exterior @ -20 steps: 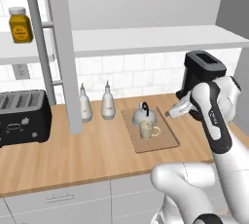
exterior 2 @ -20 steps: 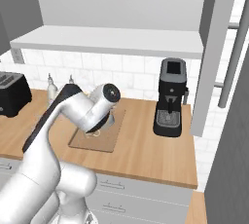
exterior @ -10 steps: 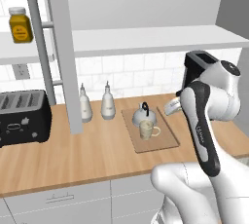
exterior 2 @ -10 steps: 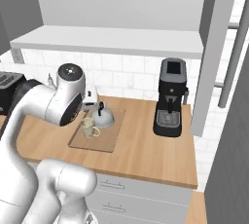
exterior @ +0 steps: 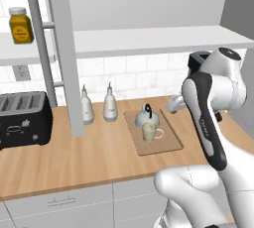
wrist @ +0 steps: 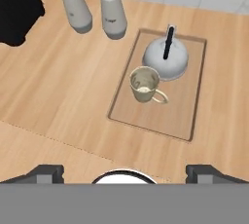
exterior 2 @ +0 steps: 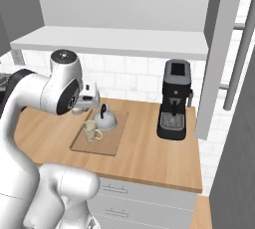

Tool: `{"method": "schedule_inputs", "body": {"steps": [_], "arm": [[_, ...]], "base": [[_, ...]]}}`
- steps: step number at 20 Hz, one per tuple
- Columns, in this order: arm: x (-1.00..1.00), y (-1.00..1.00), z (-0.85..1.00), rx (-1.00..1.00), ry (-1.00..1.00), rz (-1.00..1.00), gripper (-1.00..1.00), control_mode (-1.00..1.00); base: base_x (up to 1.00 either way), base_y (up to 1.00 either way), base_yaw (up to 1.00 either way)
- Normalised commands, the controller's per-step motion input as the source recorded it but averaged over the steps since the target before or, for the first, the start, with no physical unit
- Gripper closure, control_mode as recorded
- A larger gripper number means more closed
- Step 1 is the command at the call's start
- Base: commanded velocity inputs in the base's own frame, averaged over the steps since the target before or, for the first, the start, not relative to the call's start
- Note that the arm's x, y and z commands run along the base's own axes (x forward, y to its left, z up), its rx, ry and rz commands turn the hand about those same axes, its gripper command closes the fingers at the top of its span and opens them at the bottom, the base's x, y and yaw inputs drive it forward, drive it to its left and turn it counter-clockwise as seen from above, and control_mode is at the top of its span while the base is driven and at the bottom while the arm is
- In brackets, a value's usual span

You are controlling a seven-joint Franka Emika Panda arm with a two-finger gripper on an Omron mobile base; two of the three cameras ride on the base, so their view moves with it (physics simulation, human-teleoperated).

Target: Pick the kettle from the counter and place it on the tray. Then pick the mug from the cabinet and place it on the tray. Then close the cabinet doors.

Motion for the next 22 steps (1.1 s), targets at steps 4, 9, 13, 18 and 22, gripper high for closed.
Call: {"method": "schedule_inputs", "body": {"steps": [4, 9, 13, 18, 22], "arm": [[-0.48, 0.0, 0.22, 0.0, 0.0, -0.08, -1.0, -1.0], [-0.49, -0.07, 0.21, 0.0, -0.07, -0.1, -1.0, -1.0], [-0.49, -0.13, 0.09, 0.0, -0.15, -0.08, -1.0, -1.0], [-0.26, -0.05, 0.02, 0.0, -0.08, -0.07, -1.0, -1.0], [-0.14, -0.1, 0.0, 0.0, -0.02, -0.04, -1.0, -1.0]], "base": [[0.0, 0.0, 0.0], [0.0, 0.0, 0.0], [0.0, 0.0, 0.0], [0.0, 0.0, 0.0], [0.0, 0.0, 0.0]]}}
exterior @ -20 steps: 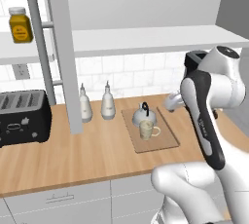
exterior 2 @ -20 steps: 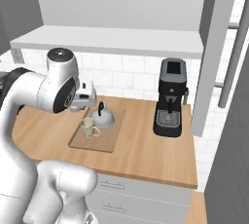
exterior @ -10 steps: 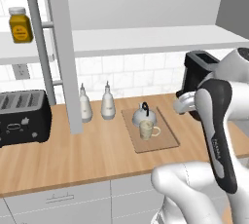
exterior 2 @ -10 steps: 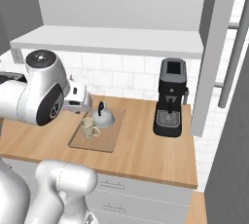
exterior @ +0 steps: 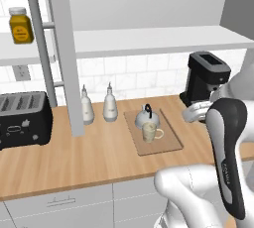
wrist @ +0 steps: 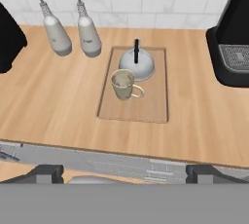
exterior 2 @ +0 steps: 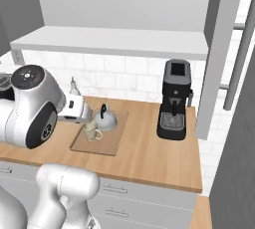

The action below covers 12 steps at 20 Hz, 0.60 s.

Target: Pick the kettle from the counter and place it on the tray. Then pick the mug from the cabinet and place it on the tray. Then close the cabinet doors.

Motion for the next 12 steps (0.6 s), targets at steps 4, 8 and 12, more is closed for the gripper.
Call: {"method": "schedule_inputs", "body": {"steps": [4, 8, 12], "arm": [[-0.13, -0.04, 0.0, 0.0, 0.0, -0.04, -1.0, -1.0], [-0.2, -0.08, 0.0, 0.0, 0.0, -0.02, -1.0, -1.0], [-0.37, -0.3, 0.05, 0.0, -0.02, -0.05, -1.0, -1.0]], "base": [[0.0, 0.0, 0.0], [0.0, 0.0, 0.0], [0.0, 0.0, 0.0]]}}
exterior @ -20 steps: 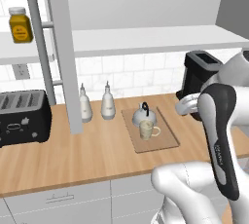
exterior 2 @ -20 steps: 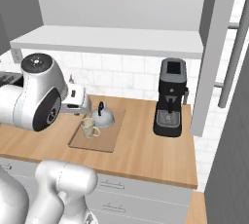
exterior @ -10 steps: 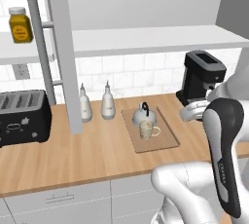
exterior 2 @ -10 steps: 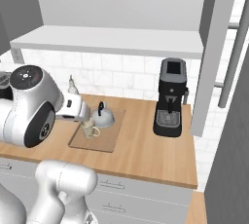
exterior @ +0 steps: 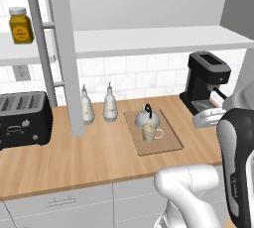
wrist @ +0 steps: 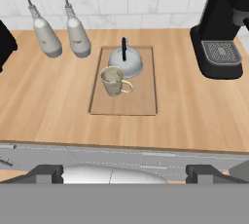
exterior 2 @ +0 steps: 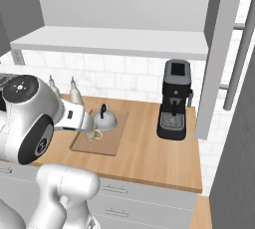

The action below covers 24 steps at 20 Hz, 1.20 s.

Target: Pick the kettle from the counter and place it on the tray. Then pick the mug from the cabinet and place it on the tray. Then close the cabinet doors.

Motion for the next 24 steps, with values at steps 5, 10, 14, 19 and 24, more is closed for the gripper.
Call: {"method": "schedule_inputs", "body": {"steps": [5, 10, 14, 19, 24], "arm": [[-0.42, -0.35, 0.11, 0.0, -0.06, -0.03, -1.0, -1.0], [-0.41, -0.53, 0.03, 0.0, -0.04, -0.03, -1.0, -1.0], [-0.2, -0.37, 0.0, 0.01, 0.0, 0.01, -1.0, -1.0], [-0.13, -0.33, 0.04, 0.13, -0.01, 0.05, -1.0, -1.0], [0.0, -0.28, 0.01, 0.15, -0.21, 0.0, -1.0, -1.0]], "base": [[0.0, 0.0, 0.0], [0.0, 0.0, 0.0], [0.0, 0.0, 0.0], [0.0, 0.0, 0.0], [0.0, 0.0, 0.0]]}}
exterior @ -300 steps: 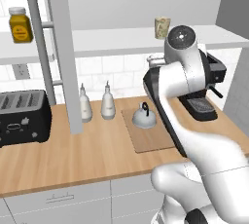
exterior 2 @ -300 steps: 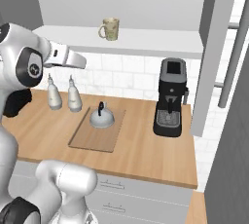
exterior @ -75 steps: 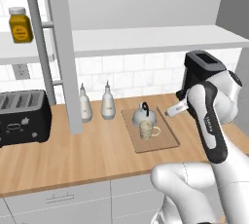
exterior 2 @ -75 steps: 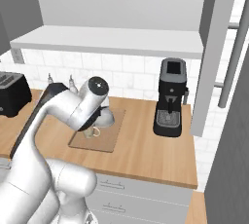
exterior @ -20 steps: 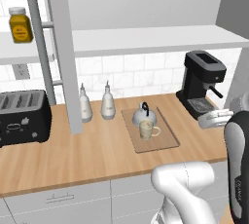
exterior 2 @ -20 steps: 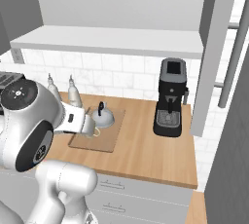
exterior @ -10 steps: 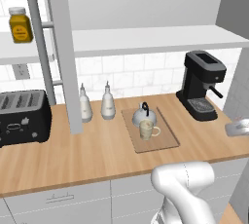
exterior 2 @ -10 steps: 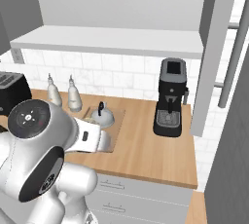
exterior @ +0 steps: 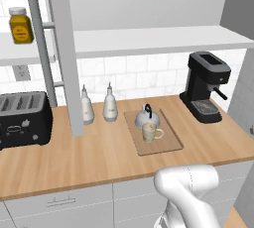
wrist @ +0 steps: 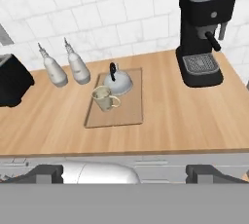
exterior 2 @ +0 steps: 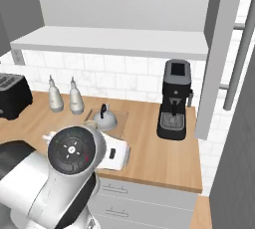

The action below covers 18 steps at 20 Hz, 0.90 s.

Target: Pick the kettle from the counter and place it on the tray. Then pick the mug from the cabinet and place it on the tray. Then close the cabinet doors.

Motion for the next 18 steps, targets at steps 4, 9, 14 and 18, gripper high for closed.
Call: {"method": "schedule_inputs", "body": {"steps": [4, 9, 14, 18], "arm": [[0.03, -0.42, 0.0, 0.11, -0.06, 0.0, -1.0, -1.0], [0.01, -0.5, 0.0, 0.12, -0.01, 0.0, -1.0, -1.0], [0.0, -0.53, 0.0, 0.15, -0.08, 0.0, -1.0, -1.0], [0.0, -0.51, 0.0, 0.16, -0.19, 0.0, -1.0, -1.0]], "base": [[0.0, 0.0, 0.0], [0.0, 0.0, 0.0], [0.0, 0.0, 0.0], [0.0, 0.0, 0.0]]}}
